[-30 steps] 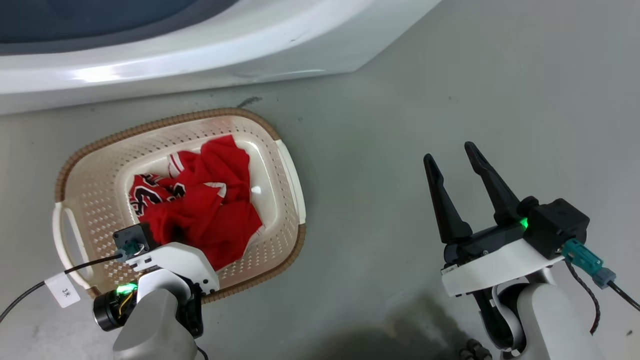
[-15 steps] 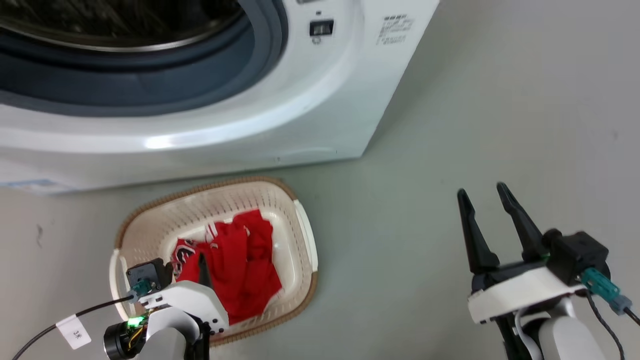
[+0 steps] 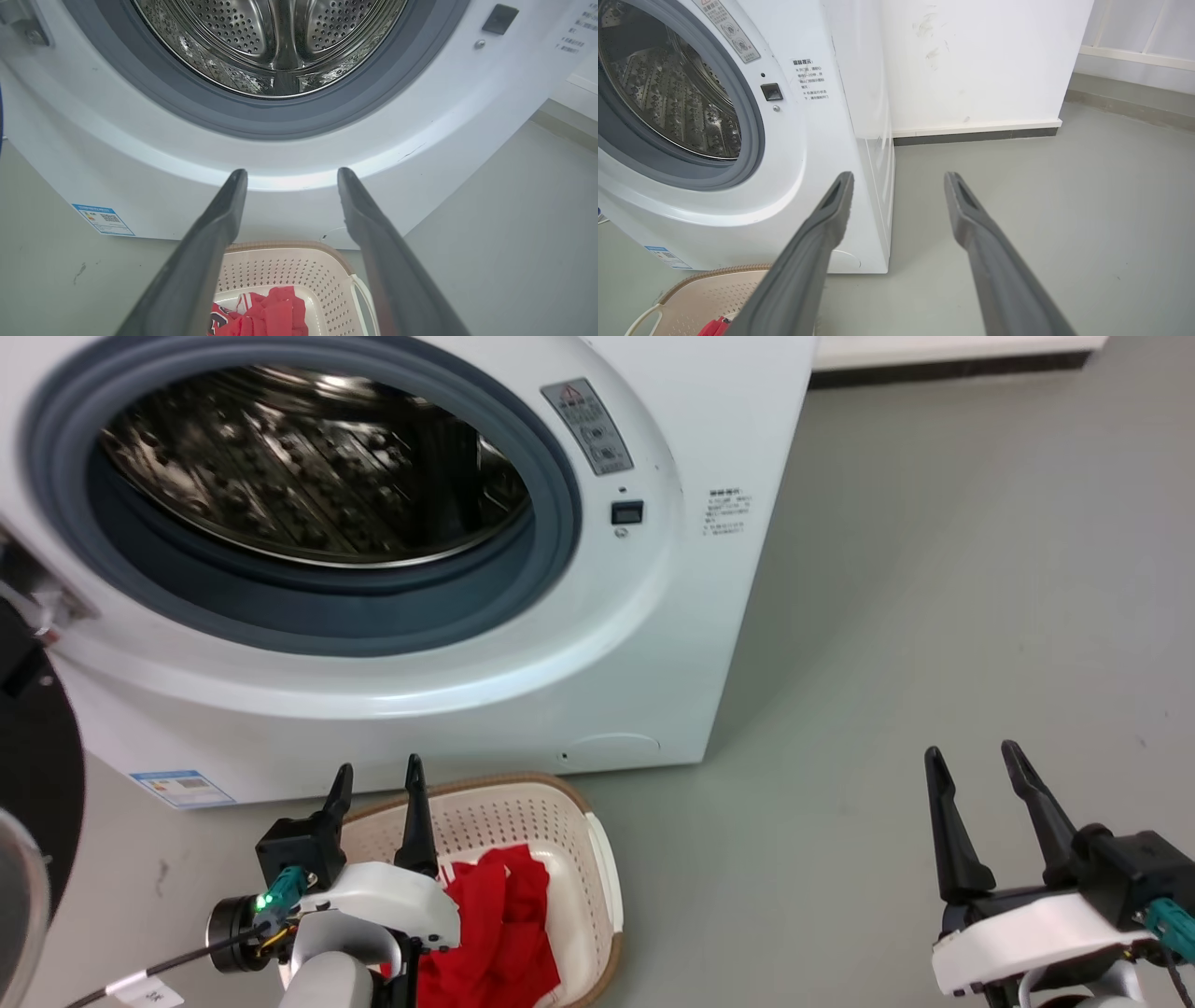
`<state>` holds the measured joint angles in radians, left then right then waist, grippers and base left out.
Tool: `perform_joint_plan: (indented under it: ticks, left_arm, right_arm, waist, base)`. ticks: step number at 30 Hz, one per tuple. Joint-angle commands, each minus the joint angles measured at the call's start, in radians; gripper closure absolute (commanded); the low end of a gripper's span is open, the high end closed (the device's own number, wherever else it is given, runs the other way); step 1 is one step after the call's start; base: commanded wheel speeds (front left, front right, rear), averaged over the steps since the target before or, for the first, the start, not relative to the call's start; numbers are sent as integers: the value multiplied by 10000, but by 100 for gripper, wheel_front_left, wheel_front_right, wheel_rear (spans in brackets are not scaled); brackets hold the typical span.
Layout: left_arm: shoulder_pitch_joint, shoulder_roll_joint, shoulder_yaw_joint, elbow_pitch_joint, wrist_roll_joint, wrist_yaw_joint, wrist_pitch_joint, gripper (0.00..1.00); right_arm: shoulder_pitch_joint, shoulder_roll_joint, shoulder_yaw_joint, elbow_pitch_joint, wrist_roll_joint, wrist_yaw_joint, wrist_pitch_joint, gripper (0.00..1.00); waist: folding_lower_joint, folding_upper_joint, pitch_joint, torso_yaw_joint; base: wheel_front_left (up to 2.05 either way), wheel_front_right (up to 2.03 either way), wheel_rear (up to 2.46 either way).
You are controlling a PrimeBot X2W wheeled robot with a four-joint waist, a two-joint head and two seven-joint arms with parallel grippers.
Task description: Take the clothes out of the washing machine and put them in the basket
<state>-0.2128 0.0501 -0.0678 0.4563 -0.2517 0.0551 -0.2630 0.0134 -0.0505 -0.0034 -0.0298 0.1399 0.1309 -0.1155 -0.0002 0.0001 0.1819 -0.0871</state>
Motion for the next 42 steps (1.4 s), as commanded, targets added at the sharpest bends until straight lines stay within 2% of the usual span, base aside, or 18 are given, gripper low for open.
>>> perform_joint_plan:
  ticks: [1,6,9,21,42]
  left_arm:
    - [182,5,-68,-240,82,79,-25,0]
    - [722,4,-240,-1708,591,244,-25,0]
    - [1105,37,-227,-2284,865,196,-25,0]
    - [2592,266,-347,-3823,1349,204,-26,0]
    - [2889,296,-759,-3960,1275,330,24,0]
  right_arm:
    - [166,7,-31,-121,-93,-3,20,0]
    - [572,5,-162,-608,-386,-3,260,0]
    - [820,5,-202,-835,-572,-3,396,0]
    - [1617,5,-179,-1426,-619,-3,738,0]
    - [1767,5,-20,-1351,-374,-3,721,0]
  waist:
    - [2,-1,-393,252]
    - [2,-1,-1007,467]
    - [2,-1,-1403,565]
    - [2,-1,-2157,809]
    - [2,-1,-2245,917]
  base:
    - [0,0,0]
    - [0,0,0]
    - [0,0,0]
    - [0,0,0]
    - [0,0,0]
